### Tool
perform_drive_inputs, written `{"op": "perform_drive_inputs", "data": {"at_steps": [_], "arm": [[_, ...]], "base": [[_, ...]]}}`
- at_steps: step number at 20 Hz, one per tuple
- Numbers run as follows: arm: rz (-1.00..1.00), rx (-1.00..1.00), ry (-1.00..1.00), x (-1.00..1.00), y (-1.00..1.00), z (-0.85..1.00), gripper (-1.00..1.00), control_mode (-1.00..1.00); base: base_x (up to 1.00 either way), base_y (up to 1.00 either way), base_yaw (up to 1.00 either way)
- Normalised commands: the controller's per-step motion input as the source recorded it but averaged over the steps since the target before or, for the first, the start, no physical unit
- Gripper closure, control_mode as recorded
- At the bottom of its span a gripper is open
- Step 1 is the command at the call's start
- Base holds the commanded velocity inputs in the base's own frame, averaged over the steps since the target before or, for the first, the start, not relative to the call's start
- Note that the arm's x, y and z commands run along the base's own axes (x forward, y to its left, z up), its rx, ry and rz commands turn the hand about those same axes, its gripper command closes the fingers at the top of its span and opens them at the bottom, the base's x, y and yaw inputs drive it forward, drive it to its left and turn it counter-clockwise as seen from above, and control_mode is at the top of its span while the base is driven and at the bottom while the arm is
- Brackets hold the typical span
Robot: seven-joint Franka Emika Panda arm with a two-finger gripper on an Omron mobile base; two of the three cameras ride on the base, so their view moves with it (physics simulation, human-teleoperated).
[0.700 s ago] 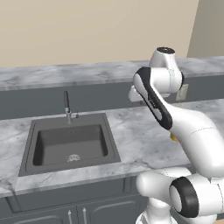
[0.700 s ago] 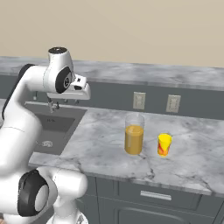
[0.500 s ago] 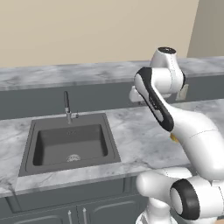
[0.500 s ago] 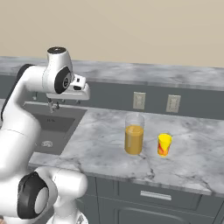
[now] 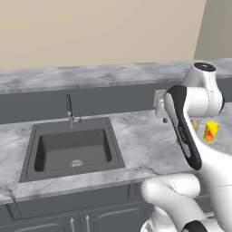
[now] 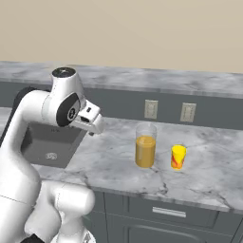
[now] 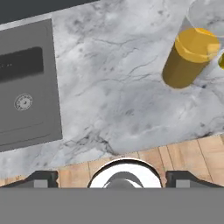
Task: Place the pitcher and cup on the dining counter for serving.
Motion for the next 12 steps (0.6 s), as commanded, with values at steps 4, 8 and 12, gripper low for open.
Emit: {"op": "perform_drive_inputs", "data": {"at_steps": [4, 8, 12], "arm": [[-0.37, 0.09, 0.00, -0.79, -0.99, -0.31, -1.00, -1.00], [-0.36, 0.16, 0.00, -0.27, -1.00, -0.27, -1.00, -1.00], [-0.14, 0.07, 0.03, 0.24, -0.97, -0.17, -1.00, -1.00]], "base": [[0.00, 0.00, 0.00], [0.00, 0.00, 0.00], [0.00, 0.00, 0.00]]}}
